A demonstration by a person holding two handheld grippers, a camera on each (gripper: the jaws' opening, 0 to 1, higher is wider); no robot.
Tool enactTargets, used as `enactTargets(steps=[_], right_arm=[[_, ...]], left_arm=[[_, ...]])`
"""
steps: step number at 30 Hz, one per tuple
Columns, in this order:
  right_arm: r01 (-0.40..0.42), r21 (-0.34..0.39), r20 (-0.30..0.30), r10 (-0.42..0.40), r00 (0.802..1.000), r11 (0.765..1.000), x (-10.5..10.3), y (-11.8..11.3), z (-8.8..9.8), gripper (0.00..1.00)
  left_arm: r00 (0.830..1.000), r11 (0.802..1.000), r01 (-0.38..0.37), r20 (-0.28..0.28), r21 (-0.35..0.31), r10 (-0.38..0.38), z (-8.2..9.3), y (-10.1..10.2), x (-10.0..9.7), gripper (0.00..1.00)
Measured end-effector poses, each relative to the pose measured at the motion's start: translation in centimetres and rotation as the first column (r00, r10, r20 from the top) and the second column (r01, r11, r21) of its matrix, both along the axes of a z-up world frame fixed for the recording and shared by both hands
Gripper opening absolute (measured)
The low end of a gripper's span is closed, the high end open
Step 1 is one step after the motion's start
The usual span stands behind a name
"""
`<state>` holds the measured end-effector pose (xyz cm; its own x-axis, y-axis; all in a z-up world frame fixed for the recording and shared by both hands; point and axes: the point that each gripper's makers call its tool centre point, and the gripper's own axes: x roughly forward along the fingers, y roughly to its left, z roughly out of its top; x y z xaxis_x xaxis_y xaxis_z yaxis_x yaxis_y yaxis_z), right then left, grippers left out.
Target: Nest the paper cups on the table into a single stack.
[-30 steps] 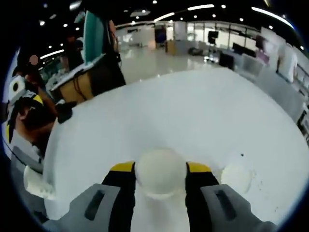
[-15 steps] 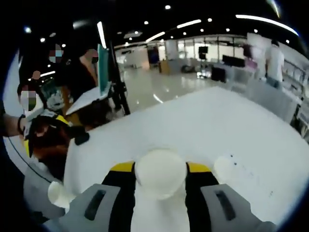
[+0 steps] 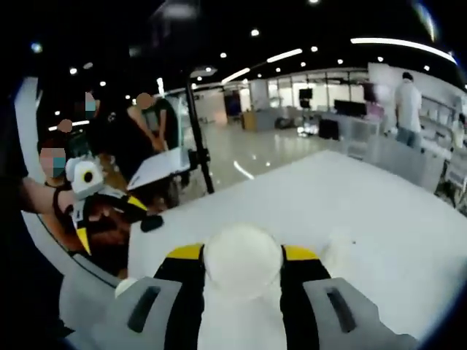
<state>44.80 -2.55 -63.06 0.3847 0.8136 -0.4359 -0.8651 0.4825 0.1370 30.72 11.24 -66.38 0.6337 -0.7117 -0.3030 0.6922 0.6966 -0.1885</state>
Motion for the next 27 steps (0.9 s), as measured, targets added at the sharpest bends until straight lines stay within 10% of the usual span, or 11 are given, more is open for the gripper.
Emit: enactTargets(steps=[27], right_arm=[[-0.044, 0.208, -0.045, 0.055, 0.998, 0.977, -9.4, 1.5, 3.6, 0.36]], left_arm=[[0.999, 1.000, 0.022, -0.029, -0.010, -0.022, -0.9, 0.2, -0.8, 0.91]])
